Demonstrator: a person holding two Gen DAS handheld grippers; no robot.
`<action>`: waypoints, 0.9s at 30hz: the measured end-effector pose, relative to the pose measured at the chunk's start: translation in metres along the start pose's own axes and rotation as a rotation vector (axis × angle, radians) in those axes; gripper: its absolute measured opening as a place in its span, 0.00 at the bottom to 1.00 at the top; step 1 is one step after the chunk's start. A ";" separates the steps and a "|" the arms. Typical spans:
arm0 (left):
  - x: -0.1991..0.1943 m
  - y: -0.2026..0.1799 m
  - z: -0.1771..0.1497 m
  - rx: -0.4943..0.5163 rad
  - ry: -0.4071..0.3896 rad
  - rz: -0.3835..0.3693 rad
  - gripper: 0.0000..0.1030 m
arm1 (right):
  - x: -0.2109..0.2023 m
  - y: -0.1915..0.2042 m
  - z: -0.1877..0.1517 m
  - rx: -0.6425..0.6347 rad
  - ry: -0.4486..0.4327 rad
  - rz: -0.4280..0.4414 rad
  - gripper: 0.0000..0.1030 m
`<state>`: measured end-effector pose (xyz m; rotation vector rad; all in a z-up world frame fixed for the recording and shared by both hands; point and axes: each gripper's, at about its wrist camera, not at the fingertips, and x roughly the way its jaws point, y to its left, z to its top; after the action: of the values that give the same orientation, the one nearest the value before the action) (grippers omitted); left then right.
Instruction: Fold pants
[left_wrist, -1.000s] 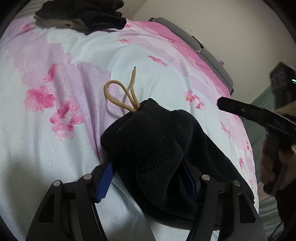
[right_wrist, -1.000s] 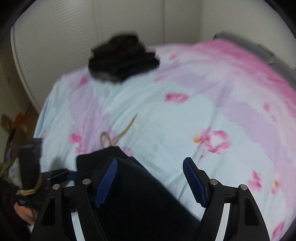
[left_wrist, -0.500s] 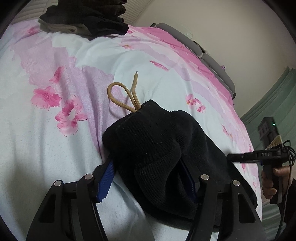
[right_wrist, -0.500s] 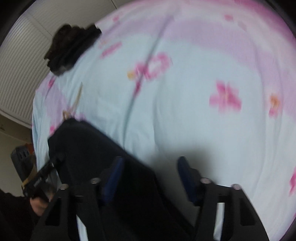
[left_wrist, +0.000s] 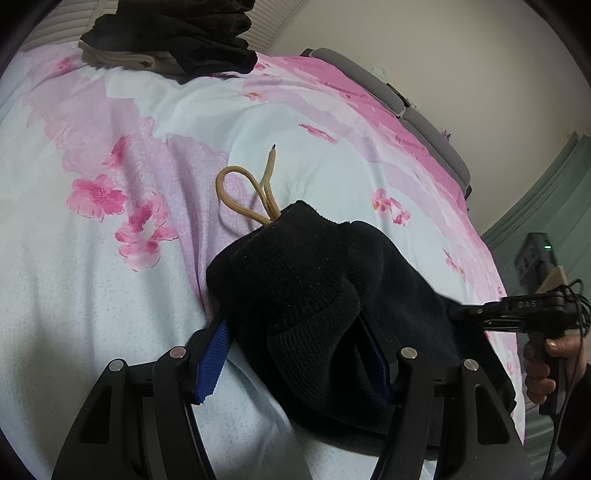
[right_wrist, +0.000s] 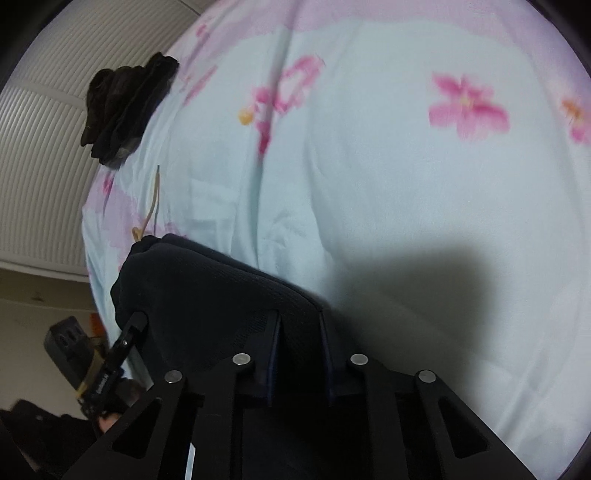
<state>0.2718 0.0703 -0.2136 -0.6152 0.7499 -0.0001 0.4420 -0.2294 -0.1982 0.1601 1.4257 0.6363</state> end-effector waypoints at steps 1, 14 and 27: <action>-0.001 0.001 0.000 -0.007 -0.006 -0.004 0.62 | -0.007 0.007 -0.002 -0.023 -0.028 -0.021 0.17; 0.004 -0.002 -0.001 0.033 -0.015 0.012 0.63 | -0.019 0.024 -0.002 -0.183 -0.150 -0.258 0.34; 0.007 0.000 0.005 0.017 -0.004 0.000 0.64 | 0.033 0.172 0.090 -0.778 0.080 -0.029 0.60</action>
<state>0.2803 0.0715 -0.2157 -0.5985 0.7455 -0.0055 0.4739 -0.0467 -0.1308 -0.5020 1.1614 1.1331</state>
